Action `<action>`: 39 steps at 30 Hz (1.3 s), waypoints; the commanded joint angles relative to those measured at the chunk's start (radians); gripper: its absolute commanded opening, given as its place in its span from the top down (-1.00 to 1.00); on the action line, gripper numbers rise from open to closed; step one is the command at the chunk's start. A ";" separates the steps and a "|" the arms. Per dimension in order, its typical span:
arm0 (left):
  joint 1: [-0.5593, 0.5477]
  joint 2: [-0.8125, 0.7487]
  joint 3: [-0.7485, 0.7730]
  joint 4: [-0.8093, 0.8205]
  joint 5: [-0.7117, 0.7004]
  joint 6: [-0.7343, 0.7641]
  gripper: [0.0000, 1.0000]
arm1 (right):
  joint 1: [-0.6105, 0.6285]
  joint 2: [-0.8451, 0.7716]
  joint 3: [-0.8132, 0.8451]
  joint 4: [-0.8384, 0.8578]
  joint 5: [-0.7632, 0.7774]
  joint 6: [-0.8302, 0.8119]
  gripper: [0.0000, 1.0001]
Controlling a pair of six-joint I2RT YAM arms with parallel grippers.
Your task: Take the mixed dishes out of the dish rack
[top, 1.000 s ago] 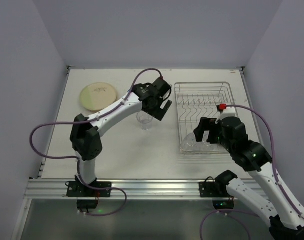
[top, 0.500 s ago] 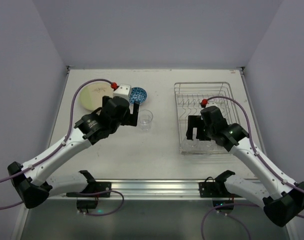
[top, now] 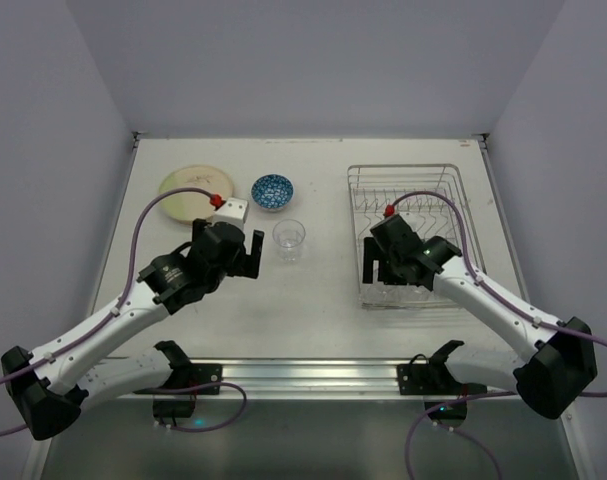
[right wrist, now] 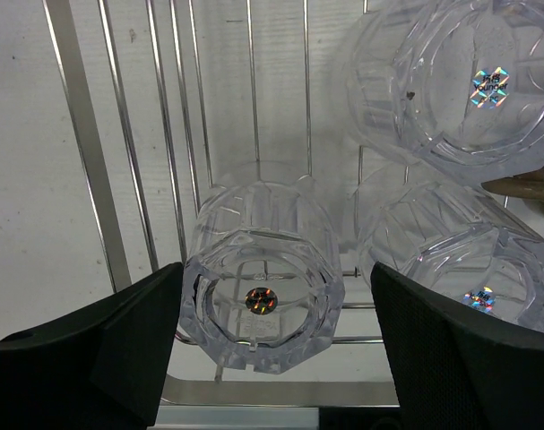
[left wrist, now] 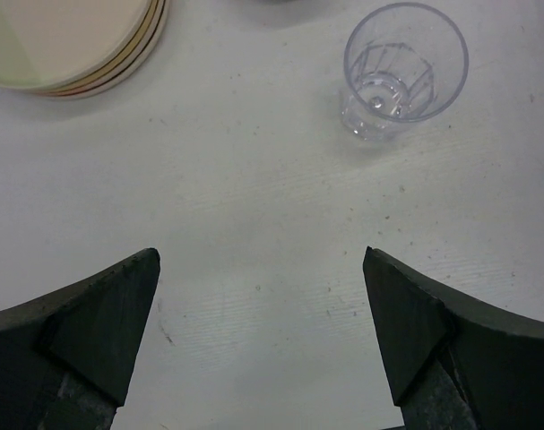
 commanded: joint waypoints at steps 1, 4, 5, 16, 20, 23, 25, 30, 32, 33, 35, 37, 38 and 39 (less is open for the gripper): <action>0.006 0.001 -0.041 0.026 -0.010 -0.006 -1.00 | 0.010 0.010 0.032 -0.015 0.059 0.056 -0.69; 0.005 0.009 -0.046 0.026 0.001 -0.003 -1.00 | 0.024 0.032 0.026 -0.005 0.054 0.073 -0.62; 0.005 0.009 -0.044 0.026 0.001 -0.001 -1.00 | 0.029 0.039 0.026 -0.005 0.060 0.076 -0.60; 0.005 0.006 -0.053 0.038 0.024 -0.001 -1.00 | 0.066 0.043 0.056 -0.014 0.088 0.102 0.17; 0.005 0.000 -0.052 0.044 0.036 -0.003 -1.00 | 0.069 -0.010 0.098 -0.032 0.106 0.087 0.36; 0.005 -0.018 -0.052 0.058 0.063 -0.004 -1.00 | 0.069 -0.043 0.128 -0.055 0.124 0.070 0.38; 0.005 -0.040 -0.052 0.067 0.095 -0.010 -1.00 | 0.069 -0.082 0.144 -0.066 0.129 0.053 0.40; 0.005 -0.126 -0.072 0.156 0.287 -0.056 -1.00 | 0.069 -0.193 0.185 -0.045 0.095 -0.011 0.40; 0.005 -0.159 -0.096 0.274 0.391 -0.070 -1.00 | 0.069 -0.232 0.198 0.012 0.040 -0.043 0.40; 0.005 -0.190 -0.128 0.329 0.510 -0.092 -1.00 | 0.069 -0.255 0.196 0.041 0.013 -0.065 0.40; 0.005 -0.218 -0.168 0.520 0.660 -0.124 -1.00 | 0.069 -0.324 0.181 0.150 -0.050 -0.114 0.41; 0.005 -0.241 -0.234 0.681 0.870 -0.188 -1.00 | 0.069 -0.406 0.141 0.283 -0.173 -0.152 0.42; 0.005 -0.244 -0.255 0.866 0.925 -0.217 -1.00 | 0.069 -0.437 0.123 0.335 -0.213 -0.155 0.42; 0.005 -0.235 -0.278 0.953 1.014 -0.277 -1.00 | 0.069 -0.467 0.104 0.382 -0.278 -0.155 0.42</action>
